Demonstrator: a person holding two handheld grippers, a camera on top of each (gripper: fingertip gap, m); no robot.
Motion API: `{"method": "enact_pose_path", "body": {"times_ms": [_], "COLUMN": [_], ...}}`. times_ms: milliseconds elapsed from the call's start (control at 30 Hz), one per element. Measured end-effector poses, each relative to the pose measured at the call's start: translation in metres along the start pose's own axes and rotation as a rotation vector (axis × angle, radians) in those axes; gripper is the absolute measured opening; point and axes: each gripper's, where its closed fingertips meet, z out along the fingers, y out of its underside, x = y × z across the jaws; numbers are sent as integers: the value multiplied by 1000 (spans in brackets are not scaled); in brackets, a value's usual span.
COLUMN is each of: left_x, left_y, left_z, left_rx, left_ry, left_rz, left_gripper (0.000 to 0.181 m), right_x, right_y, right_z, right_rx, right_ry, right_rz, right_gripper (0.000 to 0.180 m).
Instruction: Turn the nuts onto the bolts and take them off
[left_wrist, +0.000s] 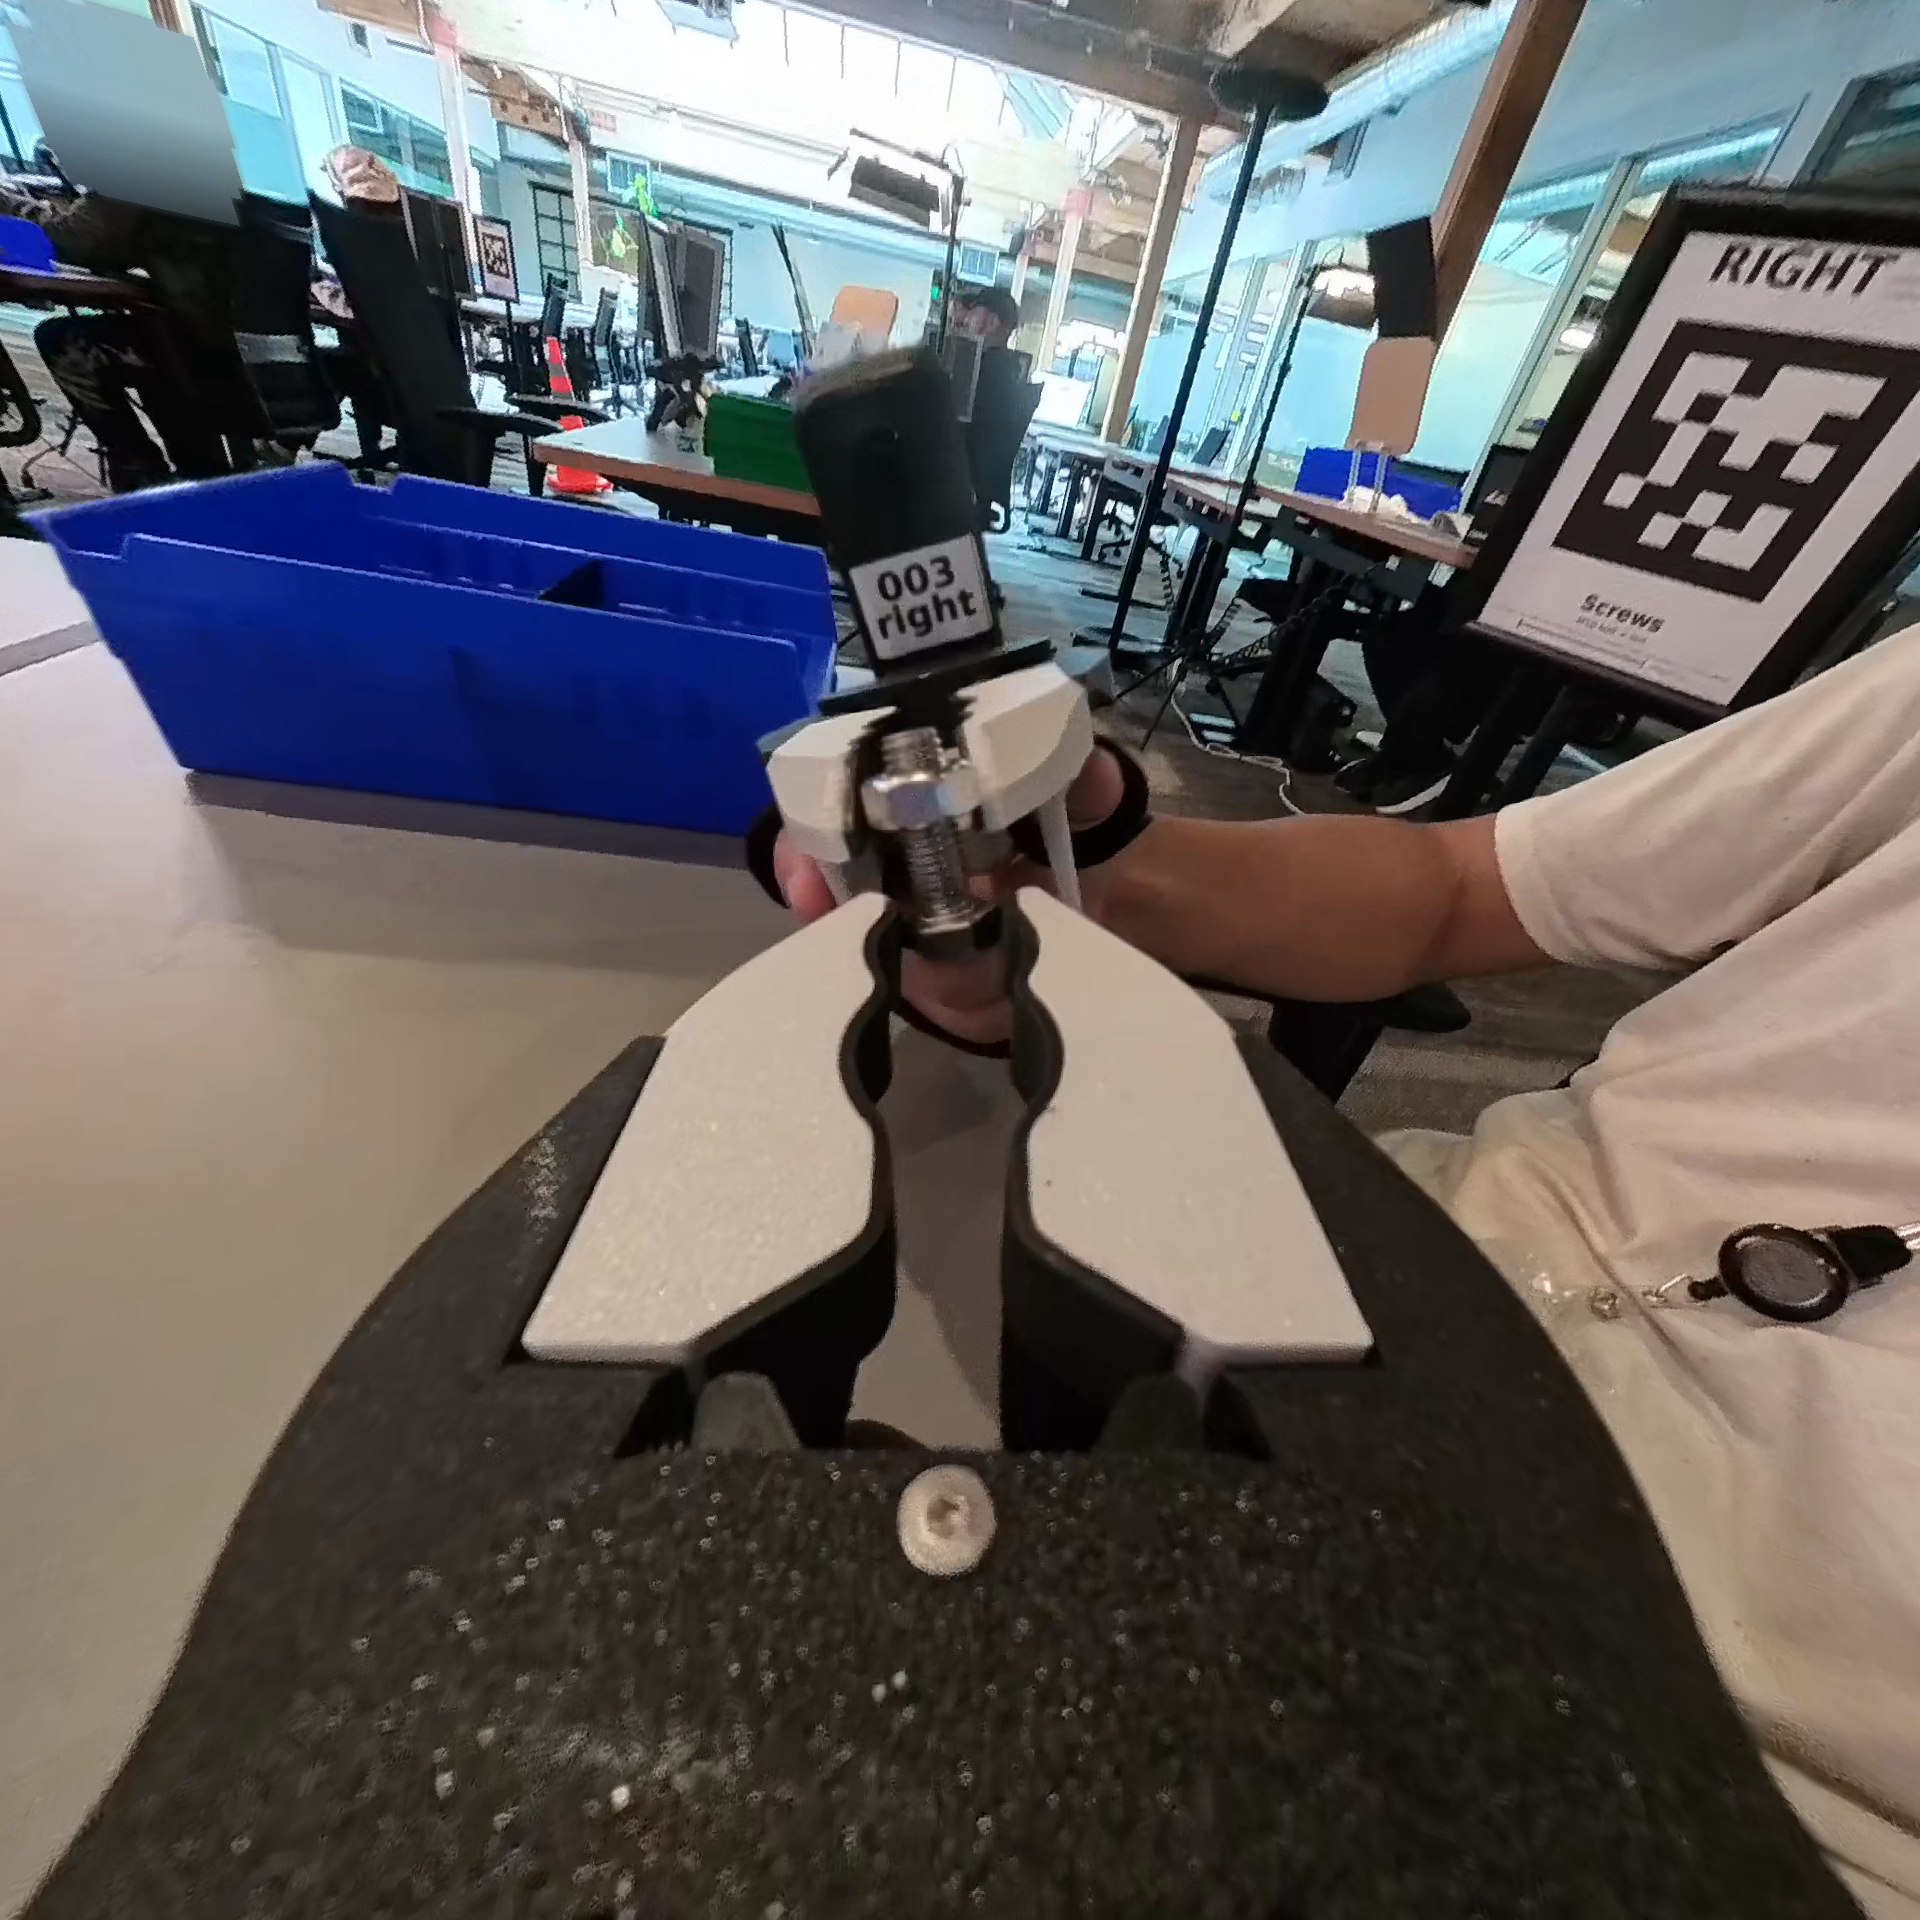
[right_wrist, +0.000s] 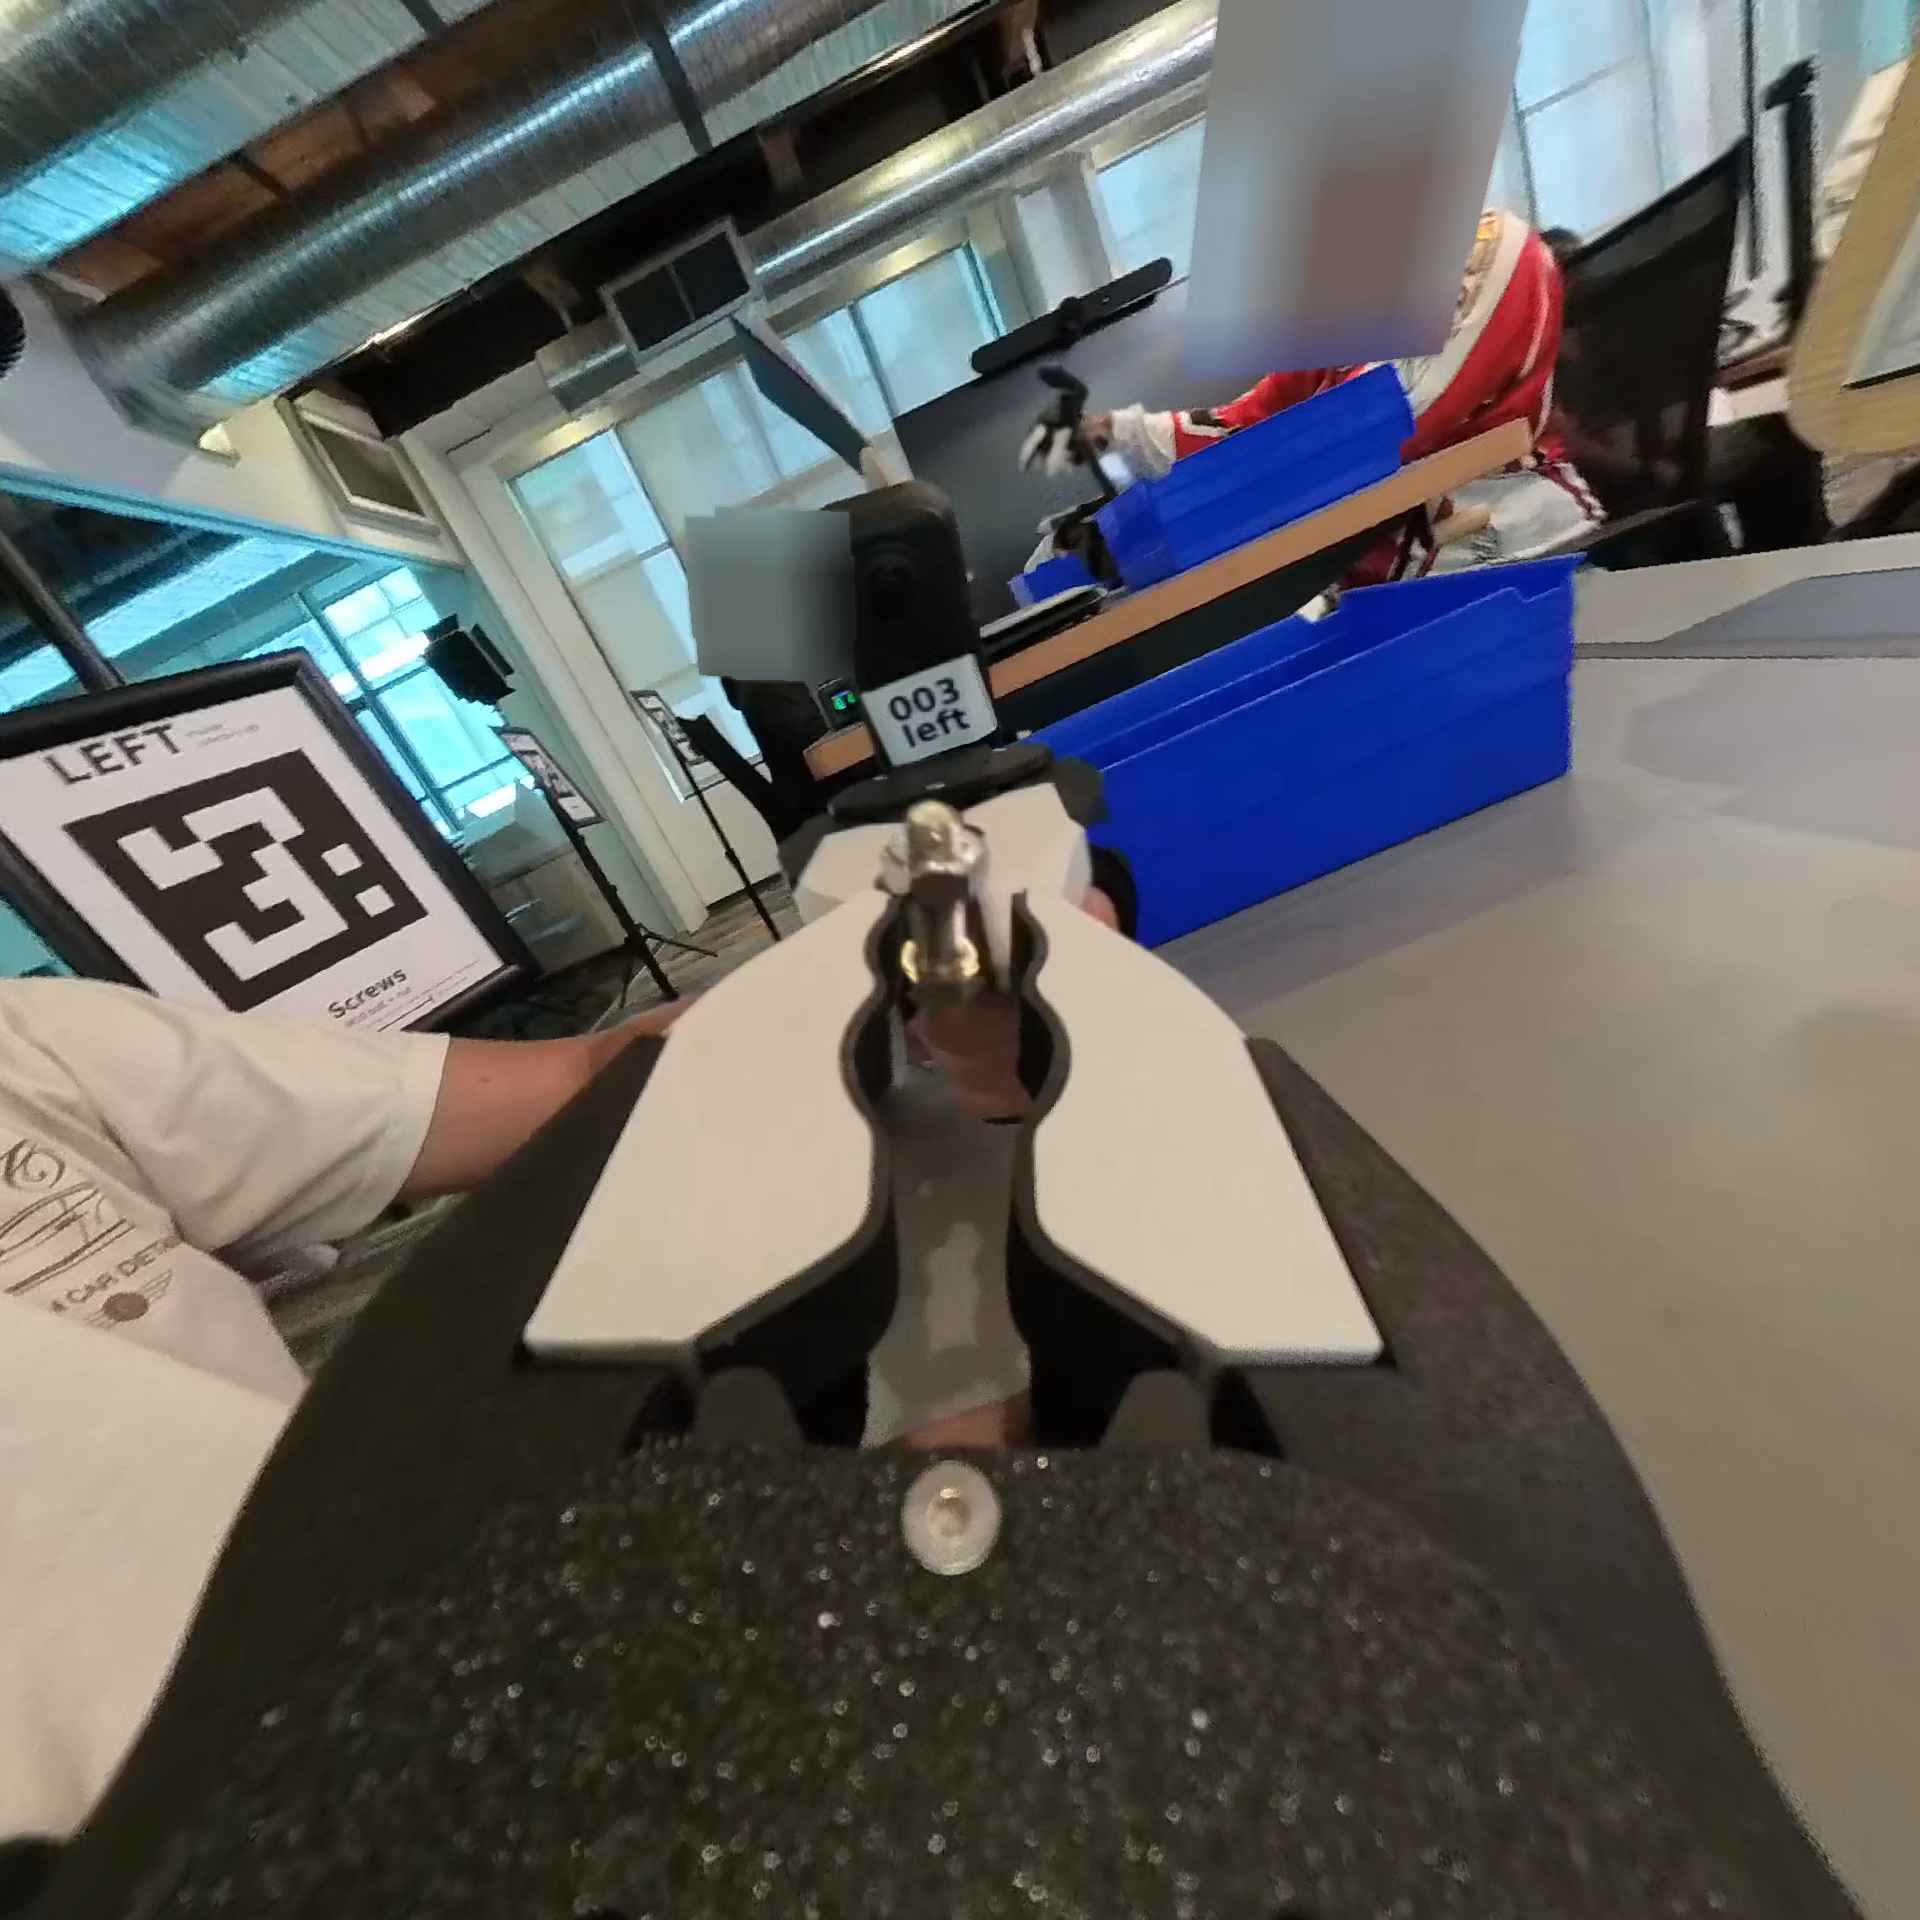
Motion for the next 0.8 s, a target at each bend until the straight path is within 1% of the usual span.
{"method": "enact_pose_path", "body": {"times_ms": [33,100,167,233,333,400,467,600,700,800], "left_x": [1,1,-2,-3,-4,-1,1,0,1,-2], "left_y": [-4,-9,-6,-2,6,9,7,-4,-12,-12], "left_z": [-2,-5,-6,-5,0,3,3,-4,-8,-11], "left_rx": [22,39,10,-12,-57,-68,-55,10,54,46], "left_ry": [9,4,-28,-39,-52,-33,-18,-3,18,-9], "left_rz": [-7,-4,26,39,54,54,45,7,-20,-5], "left_gripper": [17,18,17,18,18,18,18,18,18,18], "right_x": [5,14,7,7,5,8,7,8,7,2], "right_y": [0,1,-5,-4,1,5,4,1,2,0], "right_z": [-2,-6,-7,-5,3,7,5,-2,-1,1], "right_rx": [1,-10,12,6,-23,-41,-36,-26,-24,-21], "right_ry": [30,76,54,58,35,67,63,60,57,38], "right_rz": [2,-3,-18,-44,-14,-40,-44,-29,-23,-35], "right_gripper": [14,16,35,33,39,39,41,43,39,40]}}
